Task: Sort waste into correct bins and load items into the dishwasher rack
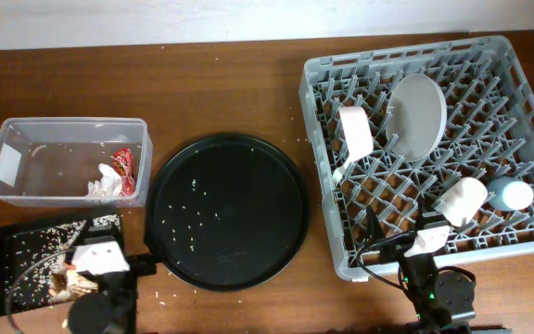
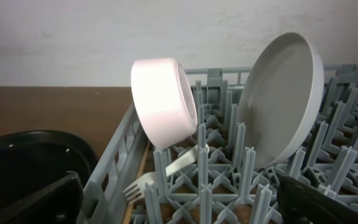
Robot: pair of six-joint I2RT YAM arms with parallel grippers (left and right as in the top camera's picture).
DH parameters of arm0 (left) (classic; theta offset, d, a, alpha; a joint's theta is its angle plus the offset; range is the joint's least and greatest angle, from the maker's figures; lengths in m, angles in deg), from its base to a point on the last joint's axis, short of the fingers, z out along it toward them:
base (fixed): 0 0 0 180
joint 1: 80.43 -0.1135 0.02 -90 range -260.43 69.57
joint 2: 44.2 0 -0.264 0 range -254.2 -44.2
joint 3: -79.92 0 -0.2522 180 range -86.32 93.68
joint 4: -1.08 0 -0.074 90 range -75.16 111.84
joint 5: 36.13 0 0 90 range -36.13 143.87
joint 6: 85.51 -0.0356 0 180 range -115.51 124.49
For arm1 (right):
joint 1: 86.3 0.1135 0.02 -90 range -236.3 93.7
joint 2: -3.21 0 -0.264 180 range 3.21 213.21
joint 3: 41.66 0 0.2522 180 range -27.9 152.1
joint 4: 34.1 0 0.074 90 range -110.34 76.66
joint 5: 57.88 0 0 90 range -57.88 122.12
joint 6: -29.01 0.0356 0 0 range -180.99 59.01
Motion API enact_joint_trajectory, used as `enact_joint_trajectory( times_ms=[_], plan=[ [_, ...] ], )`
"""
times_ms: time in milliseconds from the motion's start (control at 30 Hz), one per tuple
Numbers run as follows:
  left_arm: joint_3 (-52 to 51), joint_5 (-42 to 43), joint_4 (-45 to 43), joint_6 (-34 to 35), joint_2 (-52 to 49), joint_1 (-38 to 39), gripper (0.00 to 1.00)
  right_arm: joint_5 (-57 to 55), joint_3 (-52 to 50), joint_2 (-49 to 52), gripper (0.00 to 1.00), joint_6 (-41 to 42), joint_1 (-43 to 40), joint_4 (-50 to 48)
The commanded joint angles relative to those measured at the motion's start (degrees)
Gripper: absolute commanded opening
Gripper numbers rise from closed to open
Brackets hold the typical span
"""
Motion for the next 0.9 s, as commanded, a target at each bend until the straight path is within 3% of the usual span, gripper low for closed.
enact_joint_trajectory(
  times_ms=[0, 100, 867],
  plan=[
    [-10.29, 1.60, -4.85, -0.61, 5.01, -0.24, 0.99, 0.52, -0.42, -0.42, 0.99, -0.20, -0.22, -0.04],
    [-17.99, 2.51, -15.78, -0.63, 5.03, -0.28, 0.99, 0.52, -0.42, -0.42, 0.99, -0.20, -0.22, -0.04],
    [-17.99, 2.51, -15.72, -0.63, 4.98, -0.28, 0.99, 0.52, -0.42, -0.35, 0.99, -0.20, -0.22, -0.02]
  ],
)
